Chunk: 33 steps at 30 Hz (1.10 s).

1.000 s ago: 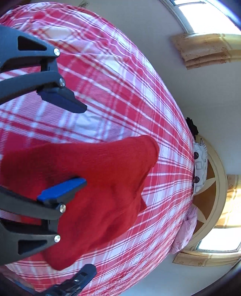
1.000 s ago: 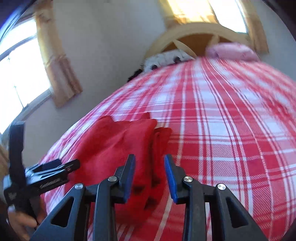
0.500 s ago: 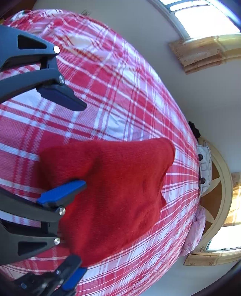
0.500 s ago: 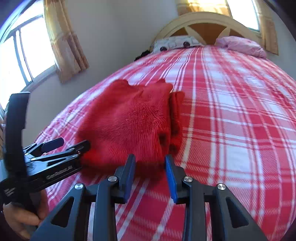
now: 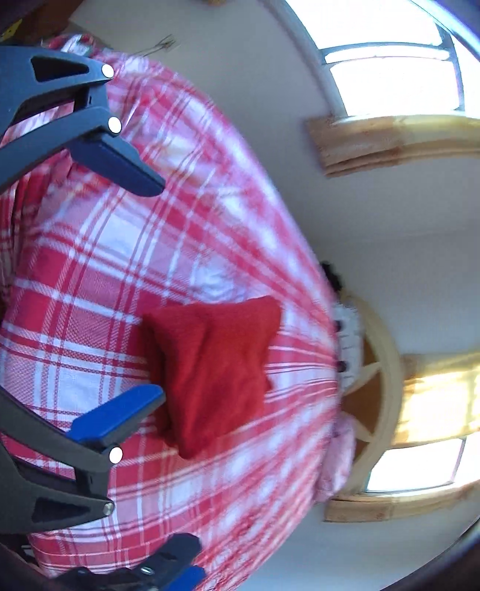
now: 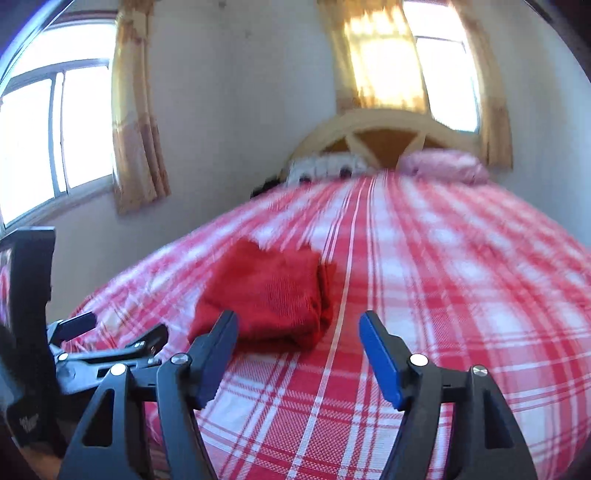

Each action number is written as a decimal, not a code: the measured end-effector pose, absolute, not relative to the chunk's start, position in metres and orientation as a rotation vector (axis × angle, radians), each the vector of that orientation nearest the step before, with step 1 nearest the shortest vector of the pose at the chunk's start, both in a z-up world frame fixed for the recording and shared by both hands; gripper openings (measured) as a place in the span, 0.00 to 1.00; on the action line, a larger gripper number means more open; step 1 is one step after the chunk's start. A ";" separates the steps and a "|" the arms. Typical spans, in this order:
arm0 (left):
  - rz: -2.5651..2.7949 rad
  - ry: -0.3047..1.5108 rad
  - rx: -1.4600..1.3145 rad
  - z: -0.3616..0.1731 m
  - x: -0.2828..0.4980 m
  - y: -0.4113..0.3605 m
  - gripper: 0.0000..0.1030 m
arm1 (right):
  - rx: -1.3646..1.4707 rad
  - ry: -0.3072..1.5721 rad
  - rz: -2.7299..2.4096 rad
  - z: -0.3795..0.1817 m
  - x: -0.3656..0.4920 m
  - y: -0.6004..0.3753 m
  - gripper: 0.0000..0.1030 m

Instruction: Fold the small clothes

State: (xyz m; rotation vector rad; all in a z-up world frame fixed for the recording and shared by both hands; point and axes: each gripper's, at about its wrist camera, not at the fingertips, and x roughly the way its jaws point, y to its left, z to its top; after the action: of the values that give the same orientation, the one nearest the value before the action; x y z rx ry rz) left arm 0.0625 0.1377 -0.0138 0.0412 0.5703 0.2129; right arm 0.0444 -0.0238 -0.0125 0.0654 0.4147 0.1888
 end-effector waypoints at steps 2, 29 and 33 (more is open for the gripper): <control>0.227 0.508 0.064 0.000 0.045 0.136 1.00 | 0.057 0.349 0.179 0.006 0.026 -0.023 0.68; 0.248 0.428 0.003 0.049 -0.006 0.133 1.00 | 0.094 0.100 0.047 0.072 -0.056 -0.032 0.82; 0.246 0.419 0.018 0.051 -0.008 0.129 1.00 | 0.097 0.106 0.048 0.072 -0.055 -0.034 0.82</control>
State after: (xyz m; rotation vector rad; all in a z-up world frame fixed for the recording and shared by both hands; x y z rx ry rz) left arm -0.0076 0.1294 0.0508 0.0181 0.4193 0.2458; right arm -0.0554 -0.0339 0.0715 0.0975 0.1057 0.0484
